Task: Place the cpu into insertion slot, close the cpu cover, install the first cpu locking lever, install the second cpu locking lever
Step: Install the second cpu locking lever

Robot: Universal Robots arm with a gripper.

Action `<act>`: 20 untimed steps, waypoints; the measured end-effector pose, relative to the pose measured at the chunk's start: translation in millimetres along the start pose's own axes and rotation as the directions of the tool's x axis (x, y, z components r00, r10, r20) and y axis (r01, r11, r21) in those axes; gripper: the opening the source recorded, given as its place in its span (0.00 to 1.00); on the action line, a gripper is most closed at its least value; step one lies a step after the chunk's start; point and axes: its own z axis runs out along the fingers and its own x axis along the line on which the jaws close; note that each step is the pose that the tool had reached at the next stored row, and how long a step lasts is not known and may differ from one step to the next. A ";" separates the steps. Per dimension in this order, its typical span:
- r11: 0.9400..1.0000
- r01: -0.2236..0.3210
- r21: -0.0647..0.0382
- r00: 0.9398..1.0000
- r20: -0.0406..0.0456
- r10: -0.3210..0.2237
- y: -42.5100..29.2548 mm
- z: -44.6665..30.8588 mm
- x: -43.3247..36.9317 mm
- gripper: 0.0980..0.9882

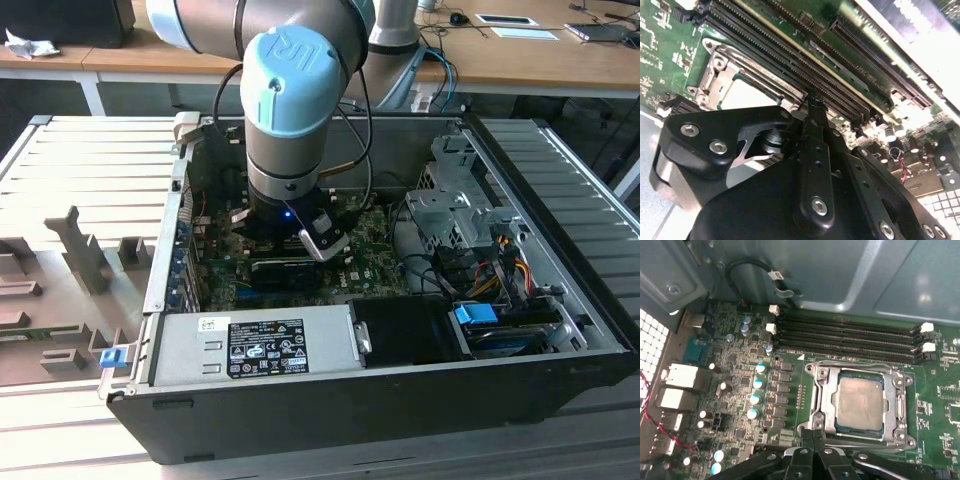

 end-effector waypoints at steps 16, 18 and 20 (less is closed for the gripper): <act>0.999 0.001 -0.043 1.000 0.005 -0.001 3.0 -5.4 9.3 0.01; 0.999 0.001 -0.043 1.000 0.005 -0.001 3.6 -7.0 9.3 0.01; 0.999 0.001 -0.043 1.000 0.005 -0.001 4.6 -10.3 9.3 0.01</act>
